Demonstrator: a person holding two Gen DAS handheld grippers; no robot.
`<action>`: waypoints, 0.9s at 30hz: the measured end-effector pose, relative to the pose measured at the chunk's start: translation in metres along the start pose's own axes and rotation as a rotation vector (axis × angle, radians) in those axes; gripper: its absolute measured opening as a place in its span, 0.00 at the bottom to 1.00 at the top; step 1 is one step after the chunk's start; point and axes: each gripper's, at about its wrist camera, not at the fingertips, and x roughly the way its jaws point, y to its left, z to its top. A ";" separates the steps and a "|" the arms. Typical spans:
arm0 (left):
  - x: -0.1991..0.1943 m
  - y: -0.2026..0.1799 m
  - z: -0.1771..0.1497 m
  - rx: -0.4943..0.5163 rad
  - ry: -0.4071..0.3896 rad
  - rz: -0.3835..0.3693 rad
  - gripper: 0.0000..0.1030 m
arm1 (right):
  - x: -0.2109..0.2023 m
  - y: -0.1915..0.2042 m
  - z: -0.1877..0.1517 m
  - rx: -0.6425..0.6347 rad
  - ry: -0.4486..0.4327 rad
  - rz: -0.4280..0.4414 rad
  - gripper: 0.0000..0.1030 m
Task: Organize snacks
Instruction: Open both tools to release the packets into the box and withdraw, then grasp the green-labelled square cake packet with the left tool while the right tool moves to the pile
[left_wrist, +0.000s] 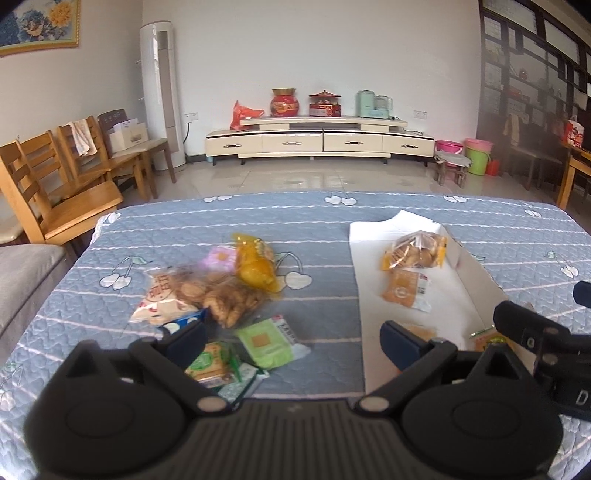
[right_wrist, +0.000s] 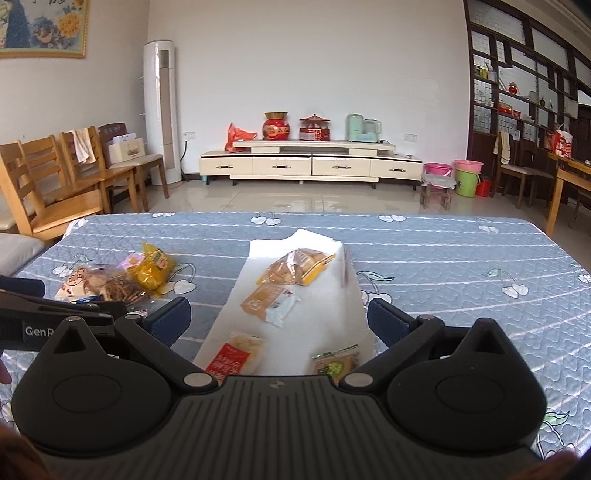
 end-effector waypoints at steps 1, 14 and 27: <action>0.000 0.002 0.000 -0.005 0.000 0.004 0.97 | 0.000 0.002 0.000 -0.003 0.000 0.004 1.00; 0.004 0.030 -0.009 -0.055 0.008 0.023 0.97 | 0.007 0.024 -0.006 -0.042 0.023 0.062 1.00; 0.041 0.095 -0.034 -0.187 0.105 0.155 0.99 | 0.014 0.031 -0.014 -0.047 0.050 0.126 1.00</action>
